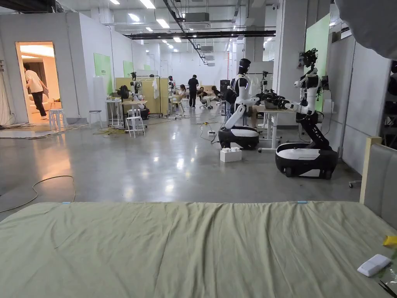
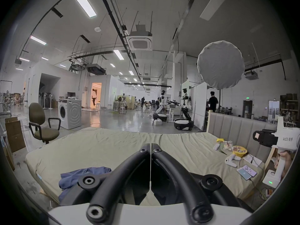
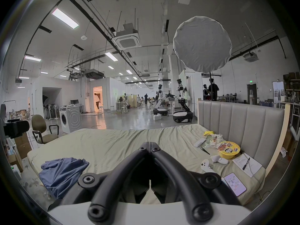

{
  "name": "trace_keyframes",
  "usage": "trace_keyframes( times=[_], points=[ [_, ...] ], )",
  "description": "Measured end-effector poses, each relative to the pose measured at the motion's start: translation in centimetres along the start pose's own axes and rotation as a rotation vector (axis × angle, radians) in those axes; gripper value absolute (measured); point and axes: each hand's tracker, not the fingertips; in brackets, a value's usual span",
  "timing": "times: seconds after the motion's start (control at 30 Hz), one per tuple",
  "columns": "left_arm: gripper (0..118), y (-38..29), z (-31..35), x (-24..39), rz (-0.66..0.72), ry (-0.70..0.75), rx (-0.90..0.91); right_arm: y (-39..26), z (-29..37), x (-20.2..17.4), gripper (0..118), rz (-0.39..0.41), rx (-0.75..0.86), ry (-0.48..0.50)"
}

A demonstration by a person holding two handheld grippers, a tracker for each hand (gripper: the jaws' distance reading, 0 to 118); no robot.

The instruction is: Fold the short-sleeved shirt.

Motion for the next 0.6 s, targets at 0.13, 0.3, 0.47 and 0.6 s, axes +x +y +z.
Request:
trace_keyframes(
  times=[0.13,0.3,0.47,0.6],
  points=[
    [0,0.2,0.0,0.3,-0.033,-0.003,0.005,-0.1,0.0,-0.3,0,0.002,0.004,0.005],
    [0,0.1,-0.2,-0.2,-0.019,-0.008,0.002,-0.2,-0.1,-0.3,0,0.002,0.001,0.017],
    [0,-0.1,-0.7,-1.8,0.002,0.01,-0.023,-0.9,-0.2,-0.3,0,0.006,-0.015,0.023],
    [52,-1.0,-2.3,-4.2,-0.024,0.043,-0.124,-1.7,-0.4,-0.1,0,-0.011,-0.049,0.027]
  ],
)
